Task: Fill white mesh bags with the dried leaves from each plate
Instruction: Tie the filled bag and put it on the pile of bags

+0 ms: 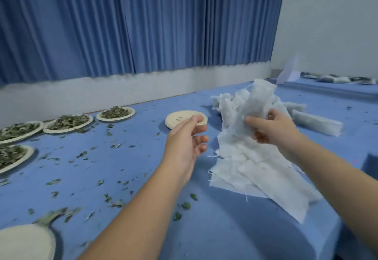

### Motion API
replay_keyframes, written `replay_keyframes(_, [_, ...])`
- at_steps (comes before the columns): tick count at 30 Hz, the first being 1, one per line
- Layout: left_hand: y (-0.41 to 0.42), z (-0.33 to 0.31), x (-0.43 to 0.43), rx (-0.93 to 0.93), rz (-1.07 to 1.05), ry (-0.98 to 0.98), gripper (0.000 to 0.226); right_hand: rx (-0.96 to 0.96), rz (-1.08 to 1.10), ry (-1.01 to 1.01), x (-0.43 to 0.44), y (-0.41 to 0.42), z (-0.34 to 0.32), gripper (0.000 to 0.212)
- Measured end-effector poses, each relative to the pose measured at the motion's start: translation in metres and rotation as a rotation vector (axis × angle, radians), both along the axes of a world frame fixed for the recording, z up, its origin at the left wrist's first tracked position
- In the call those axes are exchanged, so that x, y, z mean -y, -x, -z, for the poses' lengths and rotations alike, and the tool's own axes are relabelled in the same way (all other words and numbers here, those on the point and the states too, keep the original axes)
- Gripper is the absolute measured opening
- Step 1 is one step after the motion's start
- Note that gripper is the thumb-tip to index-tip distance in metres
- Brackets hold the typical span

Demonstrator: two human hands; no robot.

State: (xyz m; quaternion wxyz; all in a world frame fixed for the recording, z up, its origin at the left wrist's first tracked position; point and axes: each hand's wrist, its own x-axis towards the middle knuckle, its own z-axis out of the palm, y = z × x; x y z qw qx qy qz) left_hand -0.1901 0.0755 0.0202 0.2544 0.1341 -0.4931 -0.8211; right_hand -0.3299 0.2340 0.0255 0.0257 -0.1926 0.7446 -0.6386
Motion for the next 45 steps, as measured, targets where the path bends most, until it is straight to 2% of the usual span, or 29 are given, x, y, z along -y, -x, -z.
replay_keyframes(2, [0.011,0.007,0.004,0.037,0.002,0.026,0.016,0.015,0.133,0.015,-0.013,0.034,-0.005,0.035])
replay_keyframes(5, [0.025,0.017,0.010,0.105,-0.005,0.084,0.017,0.002,0.304,-0.125,-0.029,0.076,-0.004,0.032])
replay_keyframes(10, [0.036,0.032,0.020,0.183,-0.022,0.128,0.019,0.108,0.383,-0.456,-0.031,0.115,0.008,0.058])
replay_keyframes(14, [0.033,0.030,0.027,0.186,-0.041,0.133,0.017,0.064,0.414,-0.467,-0.020,0.114,0.011,0.048])
replay_keyframes(16, [0.027,0.026,0.030,0.188,-0.043,0.148,0.016,0.008,0.434,-0.520,-0.015,0.110,0.011,0.049])
replay_keyframes(19, [0.007,0.020,0.037,0.232,-0.046,0.192,0.016,-0.056,0.415,-0.467,-0.005,0.093,0.010,0.048])
replay_keyframes(23, [-0.040,0.011,0.054,0.334,-0.071,0.386,0.013,-0.157,0.271,-0.362,0.023,0.052,0.011,0.033])
replay_keyframes(26, [-0.086,0.010,0.074,0.474,-0.106,0.696,0.015,-0.218,0.120,-0.351,0.053,0.010,0.008,0.018])
replay_keyframes(30, [-0.159,0.013,0.107,0.650,-0.178,1.062,0.014,-0.181,-0.128,-0.311,0.092,-0.068,0.009,0.004])
replay_keyframes(33, [-0.212,0.014,0.134,0.848,-0.188,1.240,0.006,-0.126,-0.394,-0.395,0.115,-0.134,0.016,0.007])
replay_keyframes(37, [-0.270,0.016,0.158,1.247,-0.136,1.298,0.022,-0.040,-0.678,-0.531,0.137,-0.211,0.029,0.012])
replay_keyframes(39, [-0.289,0.016,0.163,1.378,-0.104,1.264,0.026,-0.032,-0.753,-0.586,0.144,-0.239,0.034,0.019])
replay_keyframes(45, [-0.311,0.020,0.170,1.397,-0.201,1.176,0.011,0.028,-0.802,-0.611,0.156,-0.276,0.038,0.031])
